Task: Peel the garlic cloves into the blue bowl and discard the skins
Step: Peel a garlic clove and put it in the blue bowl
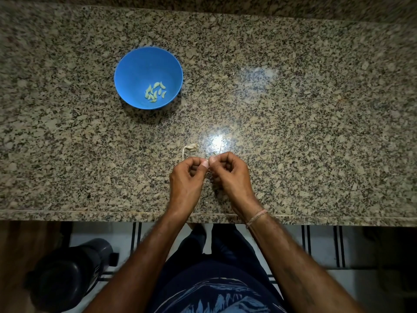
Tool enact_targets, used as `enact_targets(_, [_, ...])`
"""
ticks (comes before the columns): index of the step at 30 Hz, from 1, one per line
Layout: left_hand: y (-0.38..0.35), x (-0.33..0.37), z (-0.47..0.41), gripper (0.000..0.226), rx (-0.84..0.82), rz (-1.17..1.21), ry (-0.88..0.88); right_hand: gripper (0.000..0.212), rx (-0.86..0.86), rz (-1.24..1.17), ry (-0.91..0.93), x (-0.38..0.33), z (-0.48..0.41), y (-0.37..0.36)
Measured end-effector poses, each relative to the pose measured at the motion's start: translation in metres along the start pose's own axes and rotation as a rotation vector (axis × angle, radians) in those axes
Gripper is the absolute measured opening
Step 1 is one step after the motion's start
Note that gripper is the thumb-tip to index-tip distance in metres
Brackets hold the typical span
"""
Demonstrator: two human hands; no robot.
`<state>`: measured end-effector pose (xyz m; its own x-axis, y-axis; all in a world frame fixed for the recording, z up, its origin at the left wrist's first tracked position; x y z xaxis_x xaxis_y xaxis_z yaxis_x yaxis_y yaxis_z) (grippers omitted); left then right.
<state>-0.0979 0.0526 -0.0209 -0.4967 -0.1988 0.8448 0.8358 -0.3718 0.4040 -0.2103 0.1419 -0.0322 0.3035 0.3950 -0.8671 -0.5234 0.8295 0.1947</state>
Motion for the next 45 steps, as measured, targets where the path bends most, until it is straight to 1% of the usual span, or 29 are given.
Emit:
enact_targets(1, [0.0, 0.001, 0.0, 0.016, 0.004, -0.039, -0.021, 0.006, -0.017, -0.027, 0.023, -0.002, 0.001, 0.0])
enact_targets(2, [0.001, 0.002, 0.001, 0.016, 0.01, -0.079, -0.043, 0.005, -0.041, -0.044, 0.051, -0.005, 0.002, 0.0])
enact_targets(5, [0.001, 0.004, 0.0, 0.015, 0.023, -0.161, -0.077, 0.014, -0.11, -0.051, 0.106, -0.011, 0.003, -0.002])
enact_targets(8, [-0.001, 0.004, 0.0, 0.013, -0.004, -0.214, -0.11, 0.012, -0.101, -0.04, 0.14, -0.011, 0.003, -0.002])
enact_targets(11, [-0.003, 0.001, -0.001, 0.015, -0.017, -0.261, -0.137, 0.008, -0.055, -0.085, 0.075, -0.008, 0.003, 0.001])
enact_targets(13, [-0.003, 0.001, 0.0, 0.015, 0.008, -0.278, -0.143, 0.009, -0.04, -0.144, 0.004, -0.006, 0.003, 0.004])
enact_targets(15, [0.0, 0.002, 0.001, 0.017, 0.045, -0.27, -0.137, 0.009, -0.03, -0.172, -0.011, -0.005, 0.002, 0.006])
enact_targets(17, [0.002, 0.003, 0.002, 0.019, 0.053, -0.23, -0.115, 0.009, -0.027, -0.181, -0.019, -0.004, 0.0, 0.007])
enact_targets(21, [0.003, 0.004, 0.003, 0.011, 0.041, -0.112, -0.088, 0.012, -0.043, -0.215, -0.028, -0.005, -0.001, 0.008])
enact_targets(26, [0.009, 0.008, 0.005, 0.006, 0.098, -0.137, -0.19, 0.012, -0.062, -0.206, -0.01, -0.008, 0.001, 0.009])
enact_targets(28, [0.009, 0.011, 0.005, 0.005, 0.092, -0.188, -0.247, 0.014, -0.074, -0.261, -0.069, -0.006, 0.003, 0.008])
enact_targets(30, [0.008, 0.012, 0.004, 0.005, 0.073, -0.225, -0.281, 0.015, -0.066, -0.254, -0.095, -0.003, 0.004, 0.01])
enact_targets(33, [0.009, 0.011, 0.002, 0.004, 0.046, -0.214, -0.251, 0.012, -0.034, -0.091, 0.035, -0.001, 0.003, 0.013])
enact_targets(36, [0.009, 0.007, 0.0, 0.006, 0.028, -0.198, -0.195, 0.013, -0.043, -0.054, 0.121, -0.002, 0.001, 0.012])
enact_targets(41, [0.007, -0.002, 0.0, 0.012, 0.018, -0.074, -0.066, 0.014, -0.064, -0.049, 0.093, 0.0, 0.001, 0.009])
enact_targets(43, [0.007, -0.003, 0.001, 0.015, 0.004, 0.013, -0.002, 0.015, -0.06, -0.036, 0.122, -0.001, 0.003, 0.009])
enact_targets(45, [0.005, -0.004, 0.001, 0.013, -0.026, 0.077, 0.046, 0.017, -0.049, -0.037, 0.149, -0.003, 0.004, 0.009])
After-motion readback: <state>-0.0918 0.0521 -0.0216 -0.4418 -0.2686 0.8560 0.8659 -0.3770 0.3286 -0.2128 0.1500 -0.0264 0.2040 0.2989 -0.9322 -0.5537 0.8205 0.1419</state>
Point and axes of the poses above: each hand's wrist, its own z-axis away from the middle knuckle, its own y-axis out of the back of the hand, x = y × z, the point moved 5 cm from there along -z, towards the middle knuckle, and after that the axes turned 15 degrees about x, right-handed, at the moved point
